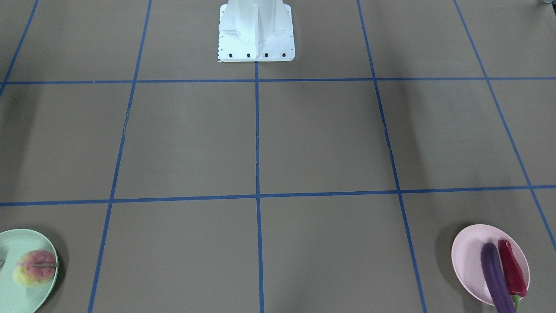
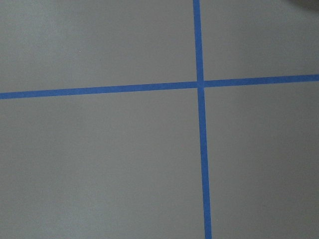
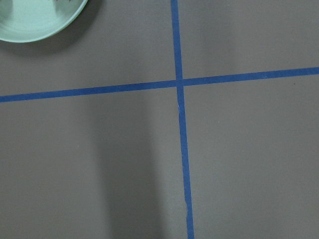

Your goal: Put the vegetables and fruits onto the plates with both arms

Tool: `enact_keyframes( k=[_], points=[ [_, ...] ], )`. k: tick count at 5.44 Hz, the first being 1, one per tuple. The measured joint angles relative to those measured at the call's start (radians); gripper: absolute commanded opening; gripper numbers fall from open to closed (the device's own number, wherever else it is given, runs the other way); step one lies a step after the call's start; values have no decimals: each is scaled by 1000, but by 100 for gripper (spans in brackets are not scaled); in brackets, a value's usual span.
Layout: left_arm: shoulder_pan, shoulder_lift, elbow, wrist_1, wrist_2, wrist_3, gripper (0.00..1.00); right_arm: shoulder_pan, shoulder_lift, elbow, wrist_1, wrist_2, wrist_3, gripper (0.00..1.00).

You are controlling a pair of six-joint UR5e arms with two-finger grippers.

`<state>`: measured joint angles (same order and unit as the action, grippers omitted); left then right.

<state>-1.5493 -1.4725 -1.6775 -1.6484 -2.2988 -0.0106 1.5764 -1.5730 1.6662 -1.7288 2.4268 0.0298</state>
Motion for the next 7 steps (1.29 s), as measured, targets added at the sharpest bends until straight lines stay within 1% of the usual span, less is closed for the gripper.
enact_keyframes(
  k=[2, 7],
  points=[
    [-3, 21, -8, 3, 0, 43, 100, -7, 1, 2, 0, 0, -2, 100],
    [-4, 23, -9, 4, 2, 50, 100, -11, 1, 4, 0, -5, -8, 100]
  ],
)
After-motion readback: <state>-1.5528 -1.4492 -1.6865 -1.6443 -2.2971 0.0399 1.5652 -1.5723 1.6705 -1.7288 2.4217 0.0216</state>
